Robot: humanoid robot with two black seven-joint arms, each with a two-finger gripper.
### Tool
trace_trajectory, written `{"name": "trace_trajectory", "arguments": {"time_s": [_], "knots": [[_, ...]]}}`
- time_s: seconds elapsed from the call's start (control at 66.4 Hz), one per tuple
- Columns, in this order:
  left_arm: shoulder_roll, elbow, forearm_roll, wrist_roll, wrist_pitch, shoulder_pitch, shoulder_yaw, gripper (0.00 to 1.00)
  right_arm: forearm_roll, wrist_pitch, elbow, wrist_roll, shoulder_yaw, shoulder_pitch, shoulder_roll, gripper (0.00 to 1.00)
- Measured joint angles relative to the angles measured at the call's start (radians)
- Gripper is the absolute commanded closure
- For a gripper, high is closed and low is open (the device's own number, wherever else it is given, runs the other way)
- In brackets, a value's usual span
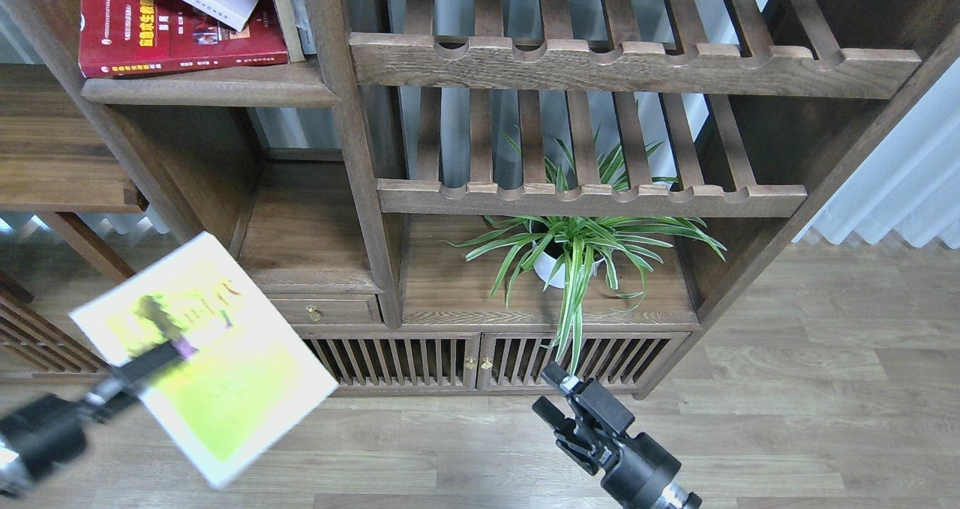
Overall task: Organize books on shelf
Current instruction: 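Release with the right gripper and lift the yellow-green book with the left gripper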
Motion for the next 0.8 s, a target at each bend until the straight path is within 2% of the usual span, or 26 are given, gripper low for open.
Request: {"name": "trace_trajectory", "arguments": {"time_s": [0.226,0.437,0.497,0.512,0.557,0.632,0.798], "knots": [[0.170,0.003,-0.133,0.008,0.000,-0.049,-0.179,1.00,-0.001,0.000,0.000,-0.001,-0.014,0.025,0.006,0.00],[0.273,0.032,-0.171,0.026,0.000,-0.259,-0.171,1.00,-0.001,0.000,0.000,-0.002,-0.016,0.033,0.010,0.00],[0.280,0.053,-0.161,0.057,0.000,-0.340,-0.152,1.00,-0.001,0.000,0.000,-0.002,-0.016,0.033,0.010,0.00],[0.278,0.080,-0.138,0.106,0.000,-0.433,-0.130,1.00,-0.001,0.000,0.000,-0.002,-0.016,0.034,0.010,0.00],[0.270,0.100,-0.118,0.135,0.000,-0.491,-0.114,1.00,-0.001,0.000,0.000,-0.002,-0.016,0.034,0.010,0.00],[0.209,0.162,-0.034,0.190,0.000,-0.658,-0.047,1.00,0.000,0.000,0.000,-0.002,-0.016,0.034,0.010,0.00],[0.063,0.253,0.127,0.239,0.000,-0.946,0.105,1.00,0.001,0.000,0.000,-0.002,-0.016,0.034,0.010,0.00]]}}
